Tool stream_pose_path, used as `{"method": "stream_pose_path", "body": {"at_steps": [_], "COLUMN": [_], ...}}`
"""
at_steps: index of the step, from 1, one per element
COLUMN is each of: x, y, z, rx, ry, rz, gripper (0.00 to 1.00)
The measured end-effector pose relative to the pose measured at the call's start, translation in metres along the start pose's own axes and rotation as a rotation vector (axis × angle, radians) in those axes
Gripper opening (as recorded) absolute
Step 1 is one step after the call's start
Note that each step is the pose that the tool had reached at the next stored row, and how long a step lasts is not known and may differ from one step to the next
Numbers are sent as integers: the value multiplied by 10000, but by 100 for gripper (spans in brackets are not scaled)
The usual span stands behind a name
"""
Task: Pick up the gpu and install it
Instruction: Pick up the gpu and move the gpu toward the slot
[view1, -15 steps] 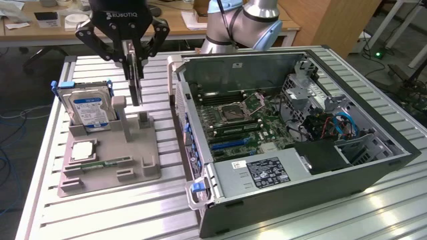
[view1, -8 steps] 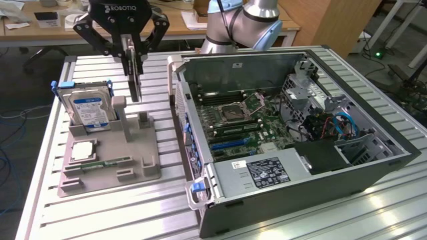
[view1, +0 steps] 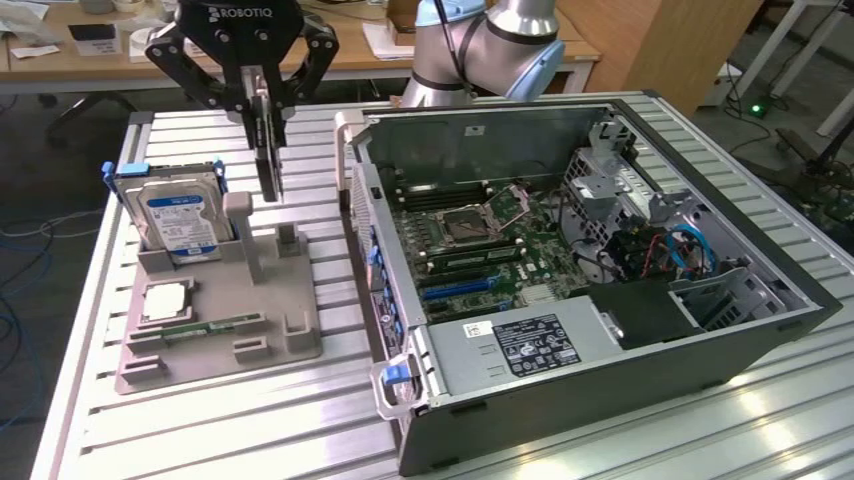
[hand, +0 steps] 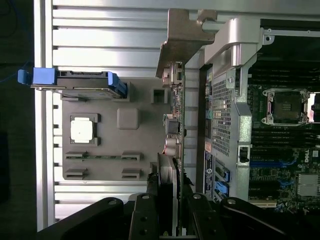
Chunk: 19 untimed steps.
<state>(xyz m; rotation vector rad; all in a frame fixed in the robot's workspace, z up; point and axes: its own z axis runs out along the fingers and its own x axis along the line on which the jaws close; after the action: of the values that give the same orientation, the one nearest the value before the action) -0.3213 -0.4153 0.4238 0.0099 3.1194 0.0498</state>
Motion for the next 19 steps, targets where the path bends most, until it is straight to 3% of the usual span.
{"method": "stream_pose_path", "body": {"at_steps": [19], "x": [-172], "y": [1], "z": [4], "rx": [0], "ry": [-1], "rz": [-1], "gripper": [27]}}
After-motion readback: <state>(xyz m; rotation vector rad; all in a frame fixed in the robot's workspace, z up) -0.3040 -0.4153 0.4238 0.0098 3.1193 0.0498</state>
